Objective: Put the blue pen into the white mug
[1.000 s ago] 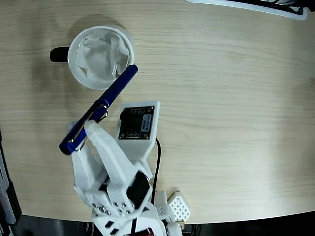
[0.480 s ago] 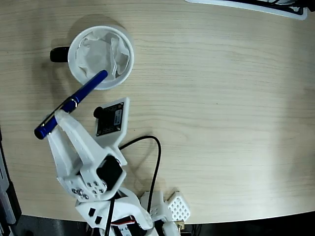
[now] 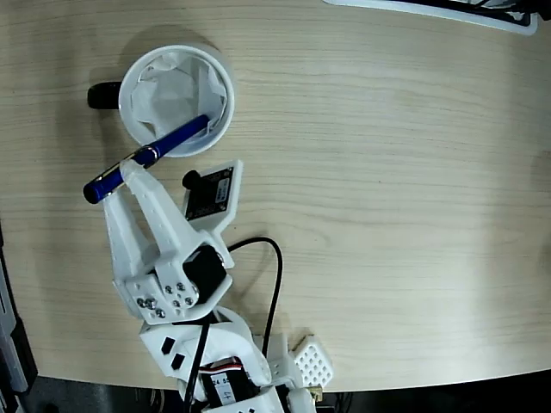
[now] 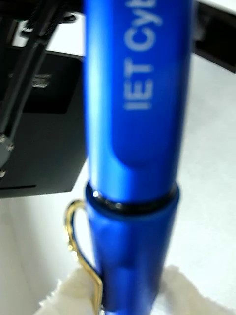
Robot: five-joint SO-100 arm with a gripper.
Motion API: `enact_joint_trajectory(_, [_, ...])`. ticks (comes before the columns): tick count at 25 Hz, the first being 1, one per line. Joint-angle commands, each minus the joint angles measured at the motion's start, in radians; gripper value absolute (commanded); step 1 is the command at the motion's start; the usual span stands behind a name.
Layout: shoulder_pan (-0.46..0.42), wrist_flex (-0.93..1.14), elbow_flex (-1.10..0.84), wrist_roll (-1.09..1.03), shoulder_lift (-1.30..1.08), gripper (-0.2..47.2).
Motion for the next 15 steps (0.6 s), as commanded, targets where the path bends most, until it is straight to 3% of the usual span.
enact_joint_trajectory(1, [0.011,-0.028,-0.025,0.005,0.002,9.6])
enact_joint_trajectory(7, [-0.008,-0.025,-0.015,-0.04,0.008,18.9])
enact_joint_trajectory(13, [-0.044,-0.025,0.063,-0.19,0.109,18.8])
enact_joint_trajectory(15, [-0.052,-0.025,0.12,-0.288,0.184,6.1])
